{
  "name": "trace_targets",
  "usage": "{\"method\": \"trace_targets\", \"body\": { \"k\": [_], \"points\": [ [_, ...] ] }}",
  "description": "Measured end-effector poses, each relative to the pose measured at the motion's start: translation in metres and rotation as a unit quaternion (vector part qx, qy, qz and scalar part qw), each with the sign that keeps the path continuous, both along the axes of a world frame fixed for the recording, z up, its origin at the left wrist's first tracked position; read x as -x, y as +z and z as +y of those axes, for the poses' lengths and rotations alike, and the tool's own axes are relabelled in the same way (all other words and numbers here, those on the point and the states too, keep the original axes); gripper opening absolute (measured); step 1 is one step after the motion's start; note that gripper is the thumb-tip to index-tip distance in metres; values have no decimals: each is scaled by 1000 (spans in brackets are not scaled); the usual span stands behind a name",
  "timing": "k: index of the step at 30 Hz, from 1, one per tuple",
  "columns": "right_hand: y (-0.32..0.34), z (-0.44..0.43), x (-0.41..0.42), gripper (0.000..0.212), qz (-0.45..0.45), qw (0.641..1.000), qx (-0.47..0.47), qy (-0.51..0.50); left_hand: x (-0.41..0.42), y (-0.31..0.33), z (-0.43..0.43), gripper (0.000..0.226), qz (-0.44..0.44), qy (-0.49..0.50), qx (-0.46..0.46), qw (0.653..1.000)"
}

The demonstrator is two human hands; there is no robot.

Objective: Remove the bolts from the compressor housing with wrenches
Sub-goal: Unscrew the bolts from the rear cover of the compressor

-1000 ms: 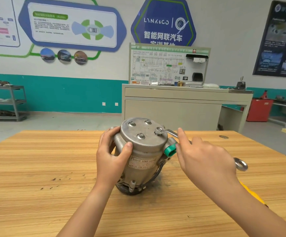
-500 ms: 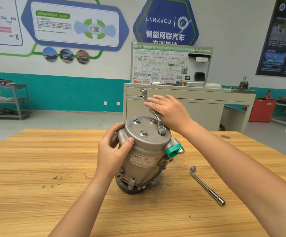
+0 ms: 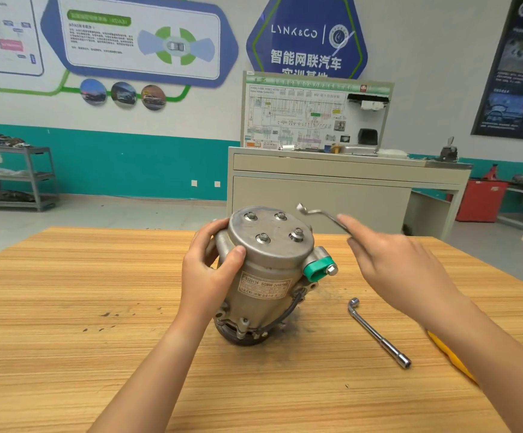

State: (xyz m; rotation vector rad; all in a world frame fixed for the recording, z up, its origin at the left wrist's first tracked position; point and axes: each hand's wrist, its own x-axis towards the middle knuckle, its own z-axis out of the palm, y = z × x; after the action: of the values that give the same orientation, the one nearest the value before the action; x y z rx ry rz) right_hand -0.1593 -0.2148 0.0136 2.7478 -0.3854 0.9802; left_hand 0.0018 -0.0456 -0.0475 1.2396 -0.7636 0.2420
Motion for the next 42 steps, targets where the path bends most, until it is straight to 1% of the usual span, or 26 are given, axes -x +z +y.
{"method": "trace_targets", "body": {
  "k": [3,6,9,12,18,20,22,24,27,29,30,31,33,34,35,36,38,40,42],
  "points": [
    [-3,7,9,45,44,998,-6,-51,1,0,0,38,-2,4,-3,1000],
    [-2,12,9,47,63,996,-12,-59,2,0,0,38,-2,6,-5,1000],
    [5,29,10,56,95,989,36,-108,3,0,0,38,-5,10,-6,1000],
    [10,51,7,69,156,974,72,-151,4,-2,0,38,-9,20,-7,1000],
    [22,60,1,64,198,963,91,-156,5,-1,-4,39,-22,40,-25,999],
    [27,56,0,56,195,963,91,-164,6,3,-9,38,-28,51,-42,997],
    [30,52,-1,44,174,967,80,-168,7,6,-15,39,-36,65,-49,996],
    [28,47,-3,39,156,971,66,-172,8,7,-19,44,-35,75,-53,995],
    [17,39,-4,50,135,973,74,-172,9,5,-20,47,-29,82,-50,995],
    [5,35,-3,57,113,974,87,-177,9,4,-18,41,-23,69,-42,996],
    [1,31,-2,56,95,975,96,-176,7,3,-16,39,-20,60,-34,997],
    [-3,24,0,51,64,980,100,-158,6,1,-15,39,-17,53,-26,998],
    [-14,-1,-1,31,-58,990,115,-50,4,0,-10,40,-14,38,-16,999],
    [-18,-15,-6,25,-105,987,122,6,3,0,-7,39,-15,30,-16,999],
    [-19,-27,-13,26,-121,984,115,53,3,1,-5,38,-15,24,-17,999],
    [-18,-37,-23,26,-130,982,103,85,3,1,-3,38,-13,20,-18,1000],
    [-9,-45,-50,25,-148,979,80,110,3,0,1,39,-7,21,-18,1000],
    [6,-43,-81,28,-129,981,81,120,1,0,4,40,-9,20,-19,1000],
    [22,-32,-107,29,-81,979,102,160,-2,2,6,39,-9,5,-27,1000]
  ]
}}
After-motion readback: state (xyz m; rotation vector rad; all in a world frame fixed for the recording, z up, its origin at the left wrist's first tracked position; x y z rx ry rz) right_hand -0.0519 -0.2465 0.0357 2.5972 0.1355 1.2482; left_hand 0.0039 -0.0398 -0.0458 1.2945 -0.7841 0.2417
